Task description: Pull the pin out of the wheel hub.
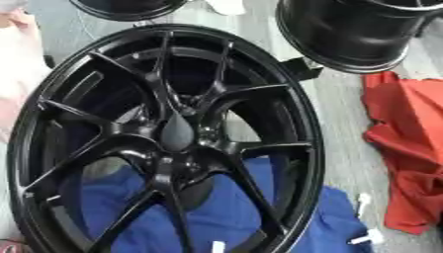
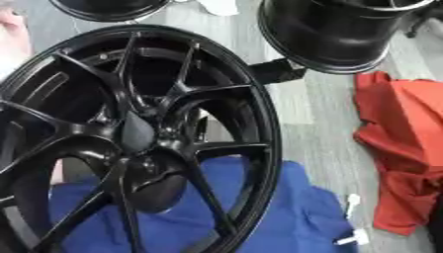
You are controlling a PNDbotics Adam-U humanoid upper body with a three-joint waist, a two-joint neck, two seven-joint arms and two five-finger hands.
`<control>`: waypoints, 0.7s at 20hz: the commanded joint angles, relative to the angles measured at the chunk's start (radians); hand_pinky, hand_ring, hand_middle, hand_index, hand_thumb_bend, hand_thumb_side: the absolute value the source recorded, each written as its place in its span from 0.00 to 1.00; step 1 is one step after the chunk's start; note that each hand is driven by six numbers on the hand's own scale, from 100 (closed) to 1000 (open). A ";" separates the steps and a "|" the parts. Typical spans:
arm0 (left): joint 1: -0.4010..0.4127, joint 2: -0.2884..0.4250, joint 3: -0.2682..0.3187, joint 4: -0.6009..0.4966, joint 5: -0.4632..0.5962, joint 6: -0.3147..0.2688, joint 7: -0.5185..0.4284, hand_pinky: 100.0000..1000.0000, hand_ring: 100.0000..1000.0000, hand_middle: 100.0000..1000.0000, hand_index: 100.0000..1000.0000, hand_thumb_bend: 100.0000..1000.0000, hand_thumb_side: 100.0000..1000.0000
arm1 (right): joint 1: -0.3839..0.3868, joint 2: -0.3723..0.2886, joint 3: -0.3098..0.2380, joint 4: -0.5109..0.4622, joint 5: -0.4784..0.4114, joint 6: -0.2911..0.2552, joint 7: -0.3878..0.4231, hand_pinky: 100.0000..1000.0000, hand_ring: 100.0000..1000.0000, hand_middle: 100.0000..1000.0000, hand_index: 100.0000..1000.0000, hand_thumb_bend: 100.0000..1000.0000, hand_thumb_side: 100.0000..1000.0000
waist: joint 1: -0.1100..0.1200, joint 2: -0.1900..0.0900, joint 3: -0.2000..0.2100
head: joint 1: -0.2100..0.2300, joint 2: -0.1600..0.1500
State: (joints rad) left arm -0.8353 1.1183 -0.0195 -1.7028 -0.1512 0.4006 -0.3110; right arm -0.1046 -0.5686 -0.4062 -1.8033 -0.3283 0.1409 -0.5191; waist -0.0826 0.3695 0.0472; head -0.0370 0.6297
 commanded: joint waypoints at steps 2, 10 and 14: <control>-0.002 0.051 0.018 -0.003 -0.128 0.038 0.016 1.00 0.95 0.83 0.82 0.51 0.00 | 0.000 -0.024 -0.014 -0.021 -0.009 -0.002 -0.001 0.43 0.39 0.50 0.63 0.00 0.41 | 0.004 -0.017 -0.002 | 0.002 -0.015; -0.002 0.041 0.044 0.015 -0.180 0.230 0.068 0.82 0.80 0.70 0.77 0.00 0.48 | 0.004 -0.022 -0.017 -0.022 -0.012 -0.004 -0.004 0.43 0.39 0.50 0.63 0.00 0.42 | 0.005 -0.022 0.001 | 0.003 -0.016; 0.002 0.036 0.052 0.000 -0.110 0.240 0.120 0.66 0.56 0.46 0.63 0.00 0.30 | 0.005 -0.021 -0.018 -0.024 -0.012 -0.003 -0.004 0.43 0.39 0.50 0.63 0.00 0.42 | 0.007 -0.024 0.002 | 0.001 -0.016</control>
State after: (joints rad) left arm -0.8239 1.1194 0.0109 -1.6882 -0.2816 0.6357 -0.2071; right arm -0.0966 -0.5668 -0.4075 -1.8067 -0.3331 0.1391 -0.5210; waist -0.0818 0.3692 0.0491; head -0.0368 0.6293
